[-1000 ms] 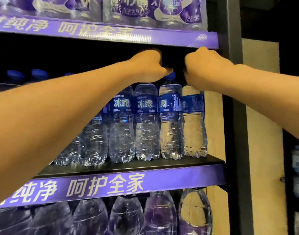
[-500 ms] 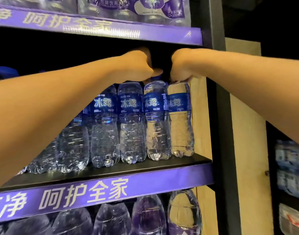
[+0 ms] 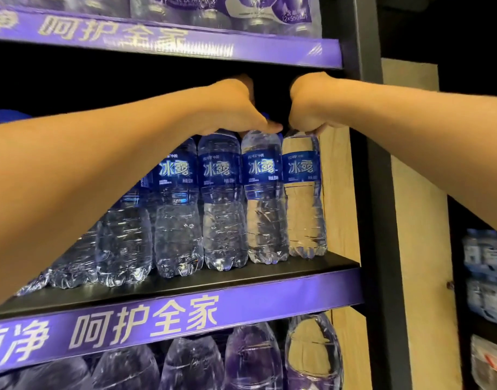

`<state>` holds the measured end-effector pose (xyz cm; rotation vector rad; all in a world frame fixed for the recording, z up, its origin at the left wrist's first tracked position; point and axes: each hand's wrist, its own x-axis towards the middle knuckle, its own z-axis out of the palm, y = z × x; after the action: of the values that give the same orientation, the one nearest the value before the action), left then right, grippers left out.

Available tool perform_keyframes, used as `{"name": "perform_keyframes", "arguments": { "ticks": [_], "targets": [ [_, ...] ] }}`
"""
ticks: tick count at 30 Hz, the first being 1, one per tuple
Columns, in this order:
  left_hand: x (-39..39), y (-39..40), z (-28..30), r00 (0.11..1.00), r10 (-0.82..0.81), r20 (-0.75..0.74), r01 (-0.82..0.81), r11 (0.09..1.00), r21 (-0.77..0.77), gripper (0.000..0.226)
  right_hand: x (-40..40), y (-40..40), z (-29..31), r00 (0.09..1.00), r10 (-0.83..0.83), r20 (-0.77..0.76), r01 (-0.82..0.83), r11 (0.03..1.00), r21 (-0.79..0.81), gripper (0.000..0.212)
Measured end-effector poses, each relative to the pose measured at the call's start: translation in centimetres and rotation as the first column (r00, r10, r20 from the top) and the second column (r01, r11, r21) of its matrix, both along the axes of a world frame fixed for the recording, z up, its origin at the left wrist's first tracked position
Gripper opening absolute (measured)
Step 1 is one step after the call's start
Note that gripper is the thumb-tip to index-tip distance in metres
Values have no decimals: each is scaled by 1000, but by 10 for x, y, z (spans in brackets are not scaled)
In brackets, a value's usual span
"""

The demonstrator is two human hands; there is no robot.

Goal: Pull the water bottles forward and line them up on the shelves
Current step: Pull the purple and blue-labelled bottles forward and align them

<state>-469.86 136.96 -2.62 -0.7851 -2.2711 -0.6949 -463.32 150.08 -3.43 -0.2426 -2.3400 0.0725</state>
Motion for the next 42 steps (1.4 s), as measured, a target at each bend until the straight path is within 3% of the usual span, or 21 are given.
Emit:
{"name": "perform_keyframes", "arguments": {
  "ticks": [2,6,9,14,18,21,23,25,28,31,37,42],
  "targets": [
    [-2,4,-4,999,-20,-50,21,1000,17,66,1,2,2,997,74,17,-73,996,-41,4],
    [-6,11,-8,997,-22,-76,25,999,40,77,2,-2,2,984,123,130,-101,981,-168,34],
    [-6,10,-9,995,-47,-88,50,998,36,77,3,-2,1,978,147,147,-116,972,-203,39],
    [-5,1,-5,998,-36,-53,35,999,-21,57,4,-1,-2,970,199,138,-163,958,-238,37],
    [-9,-1,-1,1000,9,-19,-9,1000,-1,61,3,0,-1,988,144,59,-136,983,-121,22],
    [-10,4,-2,999,-4,-54,3,1000,-9,57,0,-1,-1,988,88,130,-70,989,-132,34],
    [-9,5,-3,997,13,-76,-15,1000,-15,54,-2,-1,-1,990,60,127,-47,994,-101,30],
    [-10,4,-3,997,18,-74,-20,999,-25,53,-1,0,-1,995,20,95,-22,1000,19,14],
    [-10,4,-6,995,10,-100,-14,999,-41,54,2,-5,-3,982,-149,120,120,968,220,8],
    [-3,0,-5,998,-16,-63,13,999,-36,50,-3,-7,-5,975,-205,84,171,938,302,19],
    [10,-24,-4,983,-101,-155,101,995,-6,31,-7,-8,-7,991,-127,-48,136,948,289,17],
    [20,-83,-6,978,-31,-205,8,994,-111,27,-10,-16,-9,975,99,-198,-38,955,293,26]
  ]
}}
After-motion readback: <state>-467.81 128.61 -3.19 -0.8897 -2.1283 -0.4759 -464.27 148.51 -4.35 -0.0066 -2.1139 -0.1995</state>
